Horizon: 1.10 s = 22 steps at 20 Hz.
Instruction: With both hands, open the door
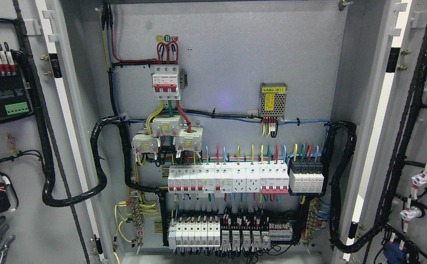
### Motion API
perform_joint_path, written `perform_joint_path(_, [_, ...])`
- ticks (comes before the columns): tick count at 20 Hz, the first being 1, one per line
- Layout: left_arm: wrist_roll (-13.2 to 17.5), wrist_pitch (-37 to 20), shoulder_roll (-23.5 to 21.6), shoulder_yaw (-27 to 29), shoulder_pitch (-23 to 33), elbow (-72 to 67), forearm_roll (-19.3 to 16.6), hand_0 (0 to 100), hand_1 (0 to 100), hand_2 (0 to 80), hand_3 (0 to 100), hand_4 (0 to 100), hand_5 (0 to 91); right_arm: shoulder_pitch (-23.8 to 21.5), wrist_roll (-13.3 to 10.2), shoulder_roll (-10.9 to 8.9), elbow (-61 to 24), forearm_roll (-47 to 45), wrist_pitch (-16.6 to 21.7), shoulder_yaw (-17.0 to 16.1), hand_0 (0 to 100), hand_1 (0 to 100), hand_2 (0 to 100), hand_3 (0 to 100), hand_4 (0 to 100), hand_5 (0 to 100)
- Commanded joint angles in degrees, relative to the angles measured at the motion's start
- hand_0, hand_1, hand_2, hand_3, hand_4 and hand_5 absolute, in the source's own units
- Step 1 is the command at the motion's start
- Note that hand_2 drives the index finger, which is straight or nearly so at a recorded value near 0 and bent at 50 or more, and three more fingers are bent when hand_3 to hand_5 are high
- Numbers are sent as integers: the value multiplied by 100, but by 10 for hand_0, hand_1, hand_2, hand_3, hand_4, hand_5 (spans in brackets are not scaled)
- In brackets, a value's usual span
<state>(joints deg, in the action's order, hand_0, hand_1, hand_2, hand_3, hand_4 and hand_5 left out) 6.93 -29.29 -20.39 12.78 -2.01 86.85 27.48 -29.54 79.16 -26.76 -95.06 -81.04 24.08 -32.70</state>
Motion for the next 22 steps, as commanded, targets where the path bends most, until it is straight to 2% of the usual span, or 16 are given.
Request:
perform_joint_path(1, [10,-7,44,-803,280,87,-15,0,0,0,0,43,0,-517,3,610,-338,280,0,351,0,0,0,0,0,0])
perform_joint_path(4, [10,-7,52,-892,456,87,-24,0,0,0,0,43,0,-570,-49,636,-49,948,8,755,0,0,0,0,0,0])
perform_joint_path(6, [10,-7,79,-953,544,87,-32,0,0,0,0,43,0,-658,-251,645,136,1291,9,992,0,0,0,0,0,0])
perform_joint_path(11, [10,-7,105,-1023,895,87,-41,0,0,0,0,43,0,-878,-383,645,487,1661,9,1485,0,0,0,0,0,0])
perform_joint_path(13, [10,2,123,-1076,1079,87,-59,0,0,0,0,43,0,-878,-654,654,742,2038,9,1713,0,0,0,0,0,0])
perform_joint_path(17, [1,2,202,-1155,1387,87,-76,0,0,0,0,43,0,-931,-840,654,1172,2373,9,2188,0,0,0,0,0,0])
perform_joint_path(20, [10,2,254,-1199,1607,69,-208,0,0,0,0,43,0,-896,-1410,680,1699,2821,9,2653,0,0,0,0,0,0])
perform_joint_path(22, [10,2,298,-1199,1765,69,-261,0,0,0,0,43,0,-878,-1578,768,1964,2928,9,2917,0,0,0,0,0,0])
